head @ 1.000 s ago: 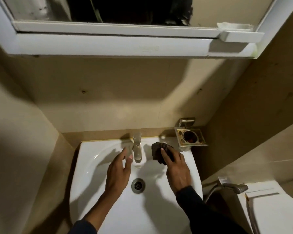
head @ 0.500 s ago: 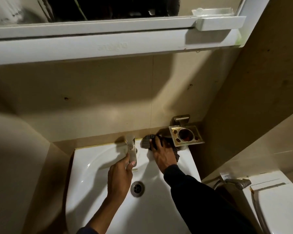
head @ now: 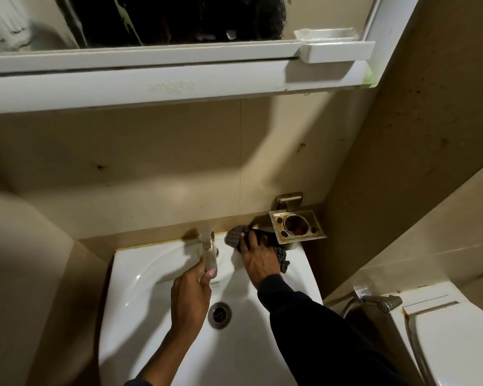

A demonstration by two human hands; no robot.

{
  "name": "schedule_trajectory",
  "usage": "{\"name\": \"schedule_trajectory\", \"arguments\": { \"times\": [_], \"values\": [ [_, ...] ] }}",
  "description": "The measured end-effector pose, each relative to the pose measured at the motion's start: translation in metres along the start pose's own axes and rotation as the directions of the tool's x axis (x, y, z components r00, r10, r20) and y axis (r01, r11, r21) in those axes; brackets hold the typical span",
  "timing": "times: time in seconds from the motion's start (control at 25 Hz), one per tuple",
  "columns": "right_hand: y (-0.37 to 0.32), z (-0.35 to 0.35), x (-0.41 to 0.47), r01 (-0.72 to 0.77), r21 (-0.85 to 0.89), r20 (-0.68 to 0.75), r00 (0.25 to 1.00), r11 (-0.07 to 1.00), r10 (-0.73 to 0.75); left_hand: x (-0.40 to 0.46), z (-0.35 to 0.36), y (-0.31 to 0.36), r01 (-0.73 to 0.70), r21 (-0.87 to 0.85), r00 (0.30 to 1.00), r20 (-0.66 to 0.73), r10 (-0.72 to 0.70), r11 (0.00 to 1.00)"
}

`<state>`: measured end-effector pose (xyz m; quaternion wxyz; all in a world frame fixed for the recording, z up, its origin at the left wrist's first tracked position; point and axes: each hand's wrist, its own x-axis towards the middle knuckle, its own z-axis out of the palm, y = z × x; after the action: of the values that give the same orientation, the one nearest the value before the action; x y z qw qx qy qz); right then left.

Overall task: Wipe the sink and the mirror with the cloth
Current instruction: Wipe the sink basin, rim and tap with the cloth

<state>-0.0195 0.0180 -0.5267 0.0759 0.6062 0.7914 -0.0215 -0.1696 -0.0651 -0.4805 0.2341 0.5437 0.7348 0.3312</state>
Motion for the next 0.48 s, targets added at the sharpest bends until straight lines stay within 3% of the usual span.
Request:
{"name": "schedule_trajectory", "arguments": {
  "times": [0.08, 0.16, 0.48],
  "values": [
    [0.000, 0.000, 0.004, 0.168, -0.017, 0.027, 0.985, 0.986, -0.168, 0.000, -0.001, 0.000, -0.013, 0.019, 1.000, 0.004, 0.013, 1.000],
    [0.006, -0.003, 0.006, 0.239, -0.024, 0.058, 0.970, 0.971, -0.238, 0.001, -0.001, 0.000, -0.030, 0.046, 1.000, 0.005, 0.030, 0.998],
    [0.043, 0.013, -0.026, -0.022, -0.045, 0.037, 0.999, 0.999, 0.024, 0.000, -0.001, -0.001, -0.029, 0.045, 1.000, -0.001, 0.029, 0.999]
  ]
}}
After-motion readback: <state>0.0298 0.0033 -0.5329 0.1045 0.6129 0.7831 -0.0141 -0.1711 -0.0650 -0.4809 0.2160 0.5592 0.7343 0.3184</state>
